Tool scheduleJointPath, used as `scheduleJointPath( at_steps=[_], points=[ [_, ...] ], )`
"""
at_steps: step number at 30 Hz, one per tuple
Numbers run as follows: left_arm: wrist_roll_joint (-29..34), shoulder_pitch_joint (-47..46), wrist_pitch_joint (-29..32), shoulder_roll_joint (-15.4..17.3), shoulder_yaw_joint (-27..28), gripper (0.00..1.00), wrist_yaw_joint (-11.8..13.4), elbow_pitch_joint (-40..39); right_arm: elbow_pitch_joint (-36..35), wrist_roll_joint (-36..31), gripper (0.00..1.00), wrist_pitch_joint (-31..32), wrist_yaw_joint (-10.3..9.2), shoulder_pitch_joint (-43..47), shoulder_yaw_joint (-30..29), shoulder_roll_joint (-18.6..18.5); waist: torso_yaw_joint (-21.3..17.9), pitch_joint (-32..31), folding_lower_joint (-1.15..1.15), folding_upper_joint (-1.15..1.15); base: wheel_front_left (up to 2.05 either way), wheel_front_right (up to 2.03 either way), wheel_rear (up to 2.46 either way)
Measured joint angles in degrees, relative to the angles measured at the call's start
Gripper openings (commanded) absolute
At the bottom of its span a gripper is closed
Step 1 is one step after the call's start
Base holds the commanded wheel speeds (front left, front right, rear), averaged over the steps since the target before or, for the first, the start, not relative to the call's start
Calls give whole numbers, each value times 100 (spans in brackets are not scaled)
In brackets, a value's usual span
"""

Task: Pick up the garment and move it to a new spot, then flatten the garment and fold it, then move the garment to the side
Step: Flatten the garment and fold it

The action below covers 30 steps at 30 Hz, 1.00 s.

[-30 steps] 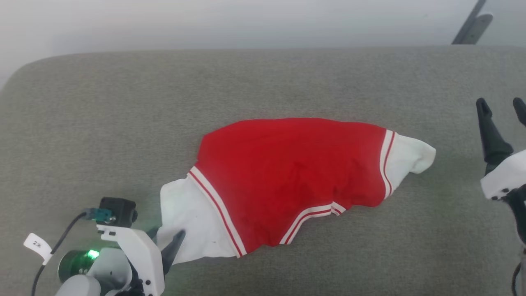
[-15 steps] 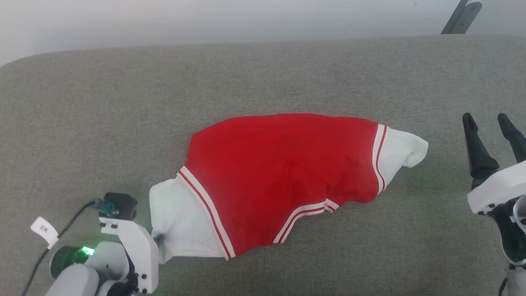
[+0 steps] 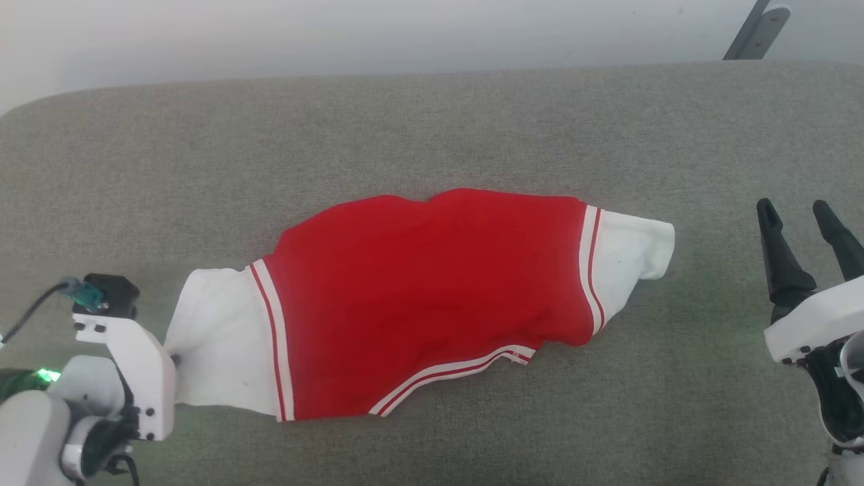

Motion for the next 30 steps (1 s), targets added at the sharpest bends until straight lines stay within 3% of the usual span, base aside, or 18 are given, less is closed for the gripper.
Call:
scheduleJointPath(
  at_steps=[1,2,4,5,13,22,23,30],
  points=[
    [-25,-34,29,26,-3,28,-63,43,1,11,100,0,-1,2,-1,3,5,-2,0,0,0,0,0],
    [-73,-69,59,48,5,42,-100,96,2,22,100,0,0,4,3,4,9,-3,0,0,0,0,0],
    [-168,-131,168,76,10,91,-207,209,4,27,100,3,0,15,22,9,14,-5,0,0,0,0,0],
    [-223,-169,238,79,4,100,-244,263,5,27,100,24,0,18,38,9,15,-4,0,0,0,0,0],
    [-356,-426,734,122,-154,100,-297,534,-58,81,100,122,-1,25,105,43,7,53,0,0,0,0,0],
    [-305,-886,1028,-86,-350,100,-126,1091,-87,188,100,735,-1,80,234,-1,14,234,0,0,0,0,0],
    [-332,-1022,1182,-145,-389,0,-140,1256,-63,219,100,987,0,80,315,-38,11,290,0,0,0,0,0],
    [-365,-1337,1056,-245,-468,0,-302,1538,141,410,100,1806,-1,-21,547,-164,79,499,0,1,0,0,0]
  ],
)
